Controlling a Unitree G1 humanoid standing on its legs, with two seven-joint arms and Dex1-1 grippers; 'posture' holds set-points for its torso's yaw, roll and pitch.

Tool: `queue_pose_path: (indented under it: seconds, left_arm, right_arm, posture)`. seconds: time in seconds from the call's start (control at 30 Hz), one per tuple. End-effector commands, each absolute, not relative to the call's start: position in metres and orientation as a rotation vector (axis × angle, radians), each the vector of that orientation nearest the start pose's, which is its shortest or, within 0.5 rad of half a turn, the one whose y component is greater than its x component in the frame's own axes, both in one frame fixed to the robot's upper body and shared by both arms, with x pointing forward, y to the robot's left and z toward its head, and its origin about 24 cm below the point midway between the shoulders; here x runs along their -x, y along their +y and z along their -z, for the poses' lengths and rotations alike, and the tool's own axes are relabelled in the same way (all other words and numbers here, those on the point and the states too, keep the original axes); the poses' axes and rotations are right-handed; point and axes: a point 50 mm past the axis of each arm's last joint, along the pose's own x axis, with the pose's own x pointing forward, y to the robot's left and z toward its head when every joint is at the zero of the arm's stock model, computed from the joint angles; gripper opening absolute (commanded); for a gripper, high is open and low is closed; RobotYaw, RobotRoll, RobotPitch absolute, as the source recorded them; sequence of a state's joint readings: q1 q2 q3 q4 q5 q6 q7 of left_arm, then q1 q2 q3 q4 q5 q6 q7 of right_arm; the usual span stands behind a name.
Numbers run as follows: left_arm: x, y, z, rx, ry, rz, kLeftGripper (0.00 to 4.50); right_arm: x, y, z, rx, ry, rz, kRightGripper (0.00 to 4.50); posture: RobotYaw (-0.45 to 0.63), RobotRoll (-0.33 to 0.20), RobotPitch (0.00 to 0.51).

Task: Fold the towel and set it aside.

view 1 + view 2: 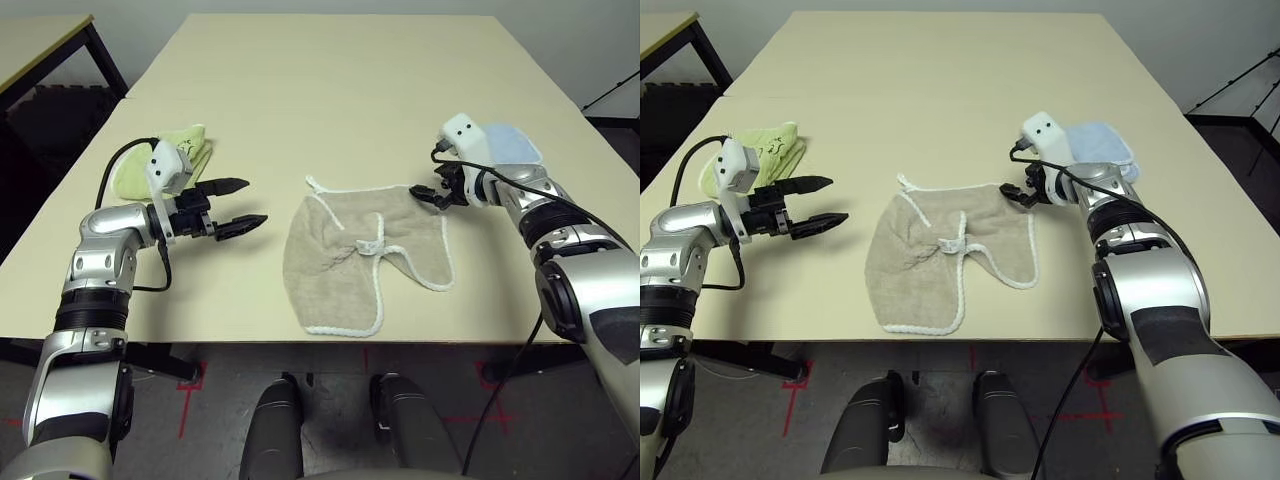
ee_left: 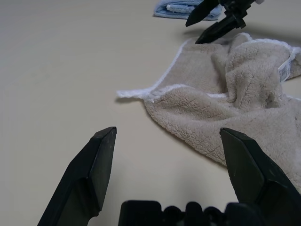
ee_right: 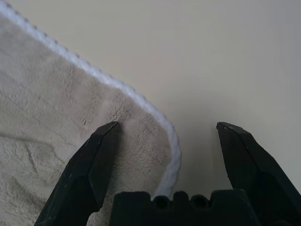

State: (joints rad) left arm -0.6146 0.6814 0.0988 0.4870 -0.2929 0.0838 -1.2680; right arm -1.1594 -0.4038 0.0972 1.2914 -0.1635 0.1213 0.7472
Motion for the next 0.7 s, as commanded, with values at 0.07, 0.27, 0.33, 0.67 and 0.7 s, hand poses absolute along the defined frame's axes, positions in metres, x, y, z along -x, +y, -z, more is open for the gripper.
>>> queue_pose_path:
  seconds: [0.07,0.27,0.33,0.67,0.7]
  left_arm:
    - [-0.319,0.255,-0.160,-0.300,0.068,1.017,4.46]
    - [-0.320,0.253,-0.161,-0.299,0.067,1.020,4.50]
    - [-0.320,0.254,-0.161,-0.301,0.070,1.021,4.50]
    - [-0.323,0.253,-0.162,-0.304,0.069,1.022,4.50]
    - [-0.323,0.253,-0.162,-0.304,0.070,1.022,4.50]
  right_arm:
    - [-0.401,-0.196,-0.124,0.504,0.498,-0.586,4.50]
    - [-0.401,-0.199,-0.123,0.508,0.503,-0.577,4.09]
    - [-0.401,-0.199,-0.124,0.505,0.503,-0.577,3.49]
    - [-0.401,-0.205,-0.131,0.484,0.491,-0.581,0.03]
    - [-0.401,-0.206,-0.132,0.477,0.485,-0.581,0.03]
  posture:
    - [0.04,0.000,0.179]
    - [0.03,0.000,0.180]
    - [0.03,0.000,0.178]
    - [0.02,0.000,0.171]
    - [0.02,0.000,0.171]
